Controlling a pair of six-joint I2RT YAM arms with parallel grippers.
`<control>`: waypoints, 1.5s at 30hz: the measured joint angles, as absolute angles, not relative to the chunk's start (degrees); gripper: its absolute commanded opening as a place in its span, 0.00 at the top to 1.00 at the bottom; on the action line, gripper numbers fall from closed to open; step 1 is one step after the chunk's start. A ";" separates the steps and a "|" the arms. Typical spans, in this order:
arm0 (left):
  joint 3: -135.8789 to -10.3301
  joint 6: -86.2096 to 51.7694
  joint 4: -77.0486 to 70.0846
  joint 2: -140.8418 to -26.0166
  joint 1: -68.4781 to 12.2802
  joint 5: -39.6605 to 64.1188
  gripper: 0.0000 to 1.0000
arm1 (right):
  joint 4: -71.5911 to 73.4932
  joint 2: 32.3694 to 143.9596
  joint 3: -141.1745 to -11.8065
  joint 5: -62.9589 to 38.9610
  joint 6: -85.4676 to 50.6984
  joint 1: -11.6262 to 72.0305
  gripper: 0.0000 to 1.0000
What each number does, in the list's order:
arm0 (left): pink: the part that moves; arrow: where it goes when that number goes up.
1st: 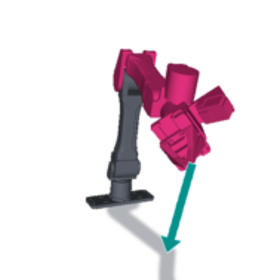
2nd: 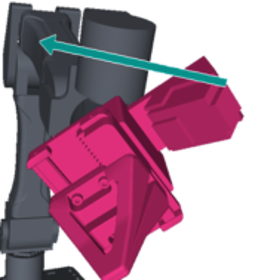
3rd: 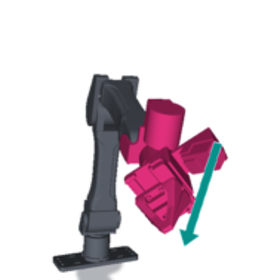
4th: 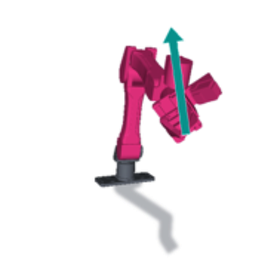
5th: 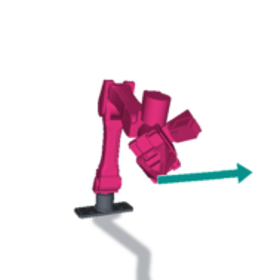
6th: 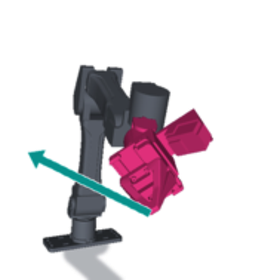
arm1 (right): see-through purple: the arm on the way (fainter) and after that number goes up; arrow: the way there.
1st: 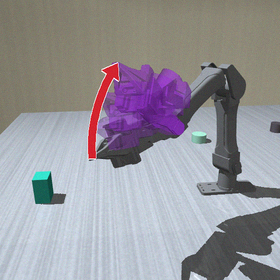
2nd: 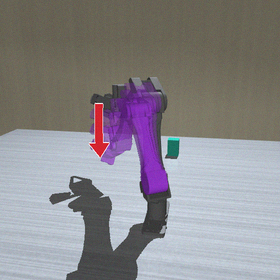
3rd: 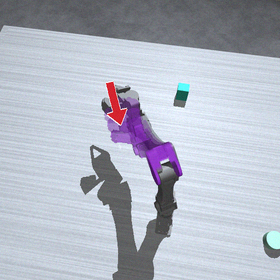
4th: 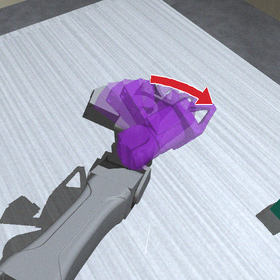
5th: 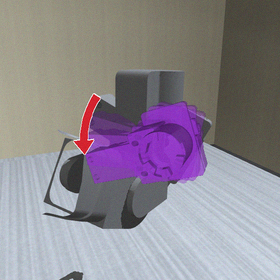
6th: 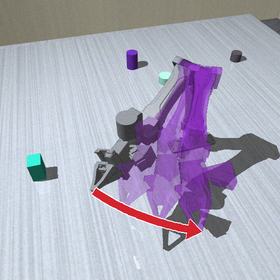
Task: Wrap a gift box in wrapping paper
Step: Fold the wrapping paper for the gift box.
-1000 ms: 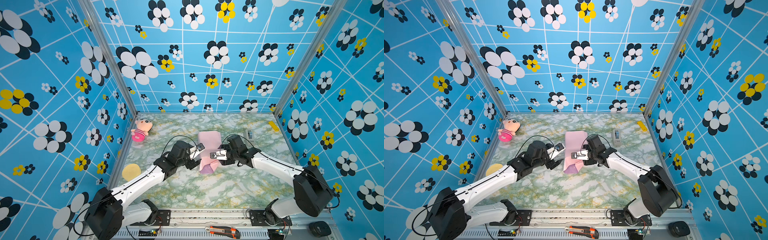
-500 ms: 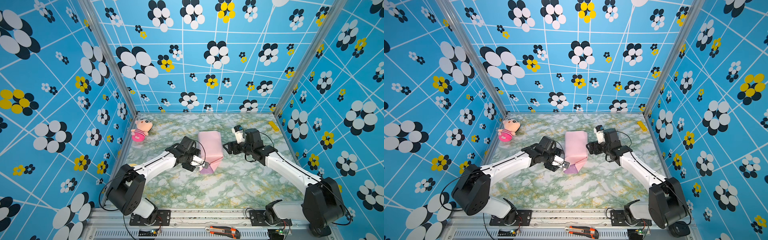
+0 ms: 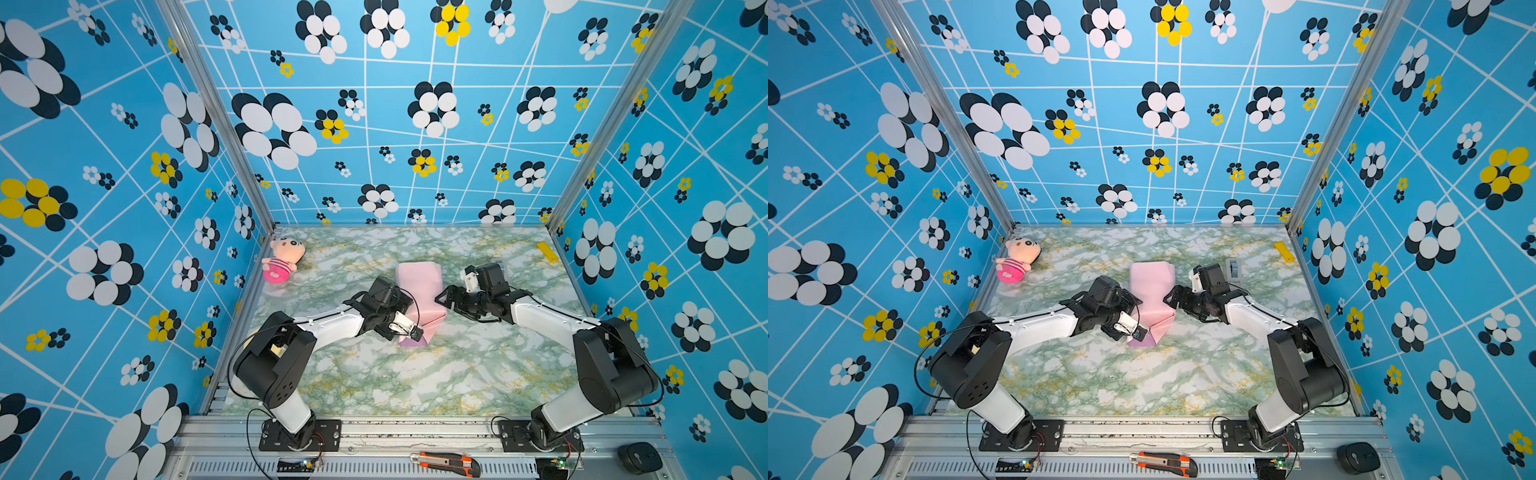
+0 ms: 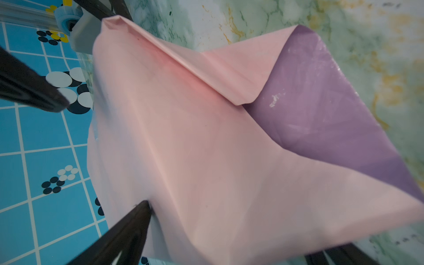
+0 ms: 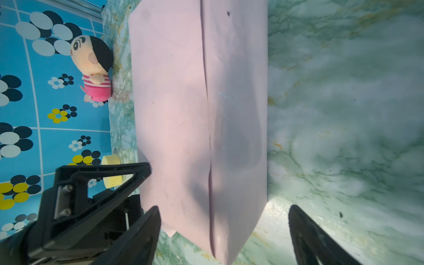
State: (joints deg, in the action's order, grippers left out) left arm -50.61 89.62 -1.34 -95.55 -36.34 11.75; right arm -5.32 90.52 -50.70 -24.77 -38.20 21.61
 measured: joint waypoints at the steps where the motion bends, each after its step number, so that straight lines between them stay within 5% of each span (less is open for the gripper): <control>1: -50.61 89.62 -2.00 -95.83 -36.53 11.55 0.01 | -5.30 90.63 -50.81 -24.97 -38.44 21.61 0.14; 10: -50.63 86.11 -4.82 -96.23 -37.78 11.11 0.02 | -5.32 92.53 -51.18 -26.57 -39.88 21.74 0.22; 21: -52.23 78.46 -6.83 -98.10 -38.17 10.52 0.31 | -5.30 92.55 -51.18 -27.46 -39.90 22.70 0.24; 32: -52.66 69.84 -9.47 -98.85 -38.41 8.12 0.43 | -3.55 89.56 -48.45 -25.98 -41.52 23.24 0.22; 39: -52.56 62.63 -10.55 -98.85 -38.89 7.25 0.50 | -4.36 72.16 -41.36 -18.39 -44.03 23.44 0.43; 45: -52.56 56.49 -11.03 -98.85 -39.11 6.98 0.53 | -1.56 66.67 -34.50 -15.33 -51.99 29.32 0.52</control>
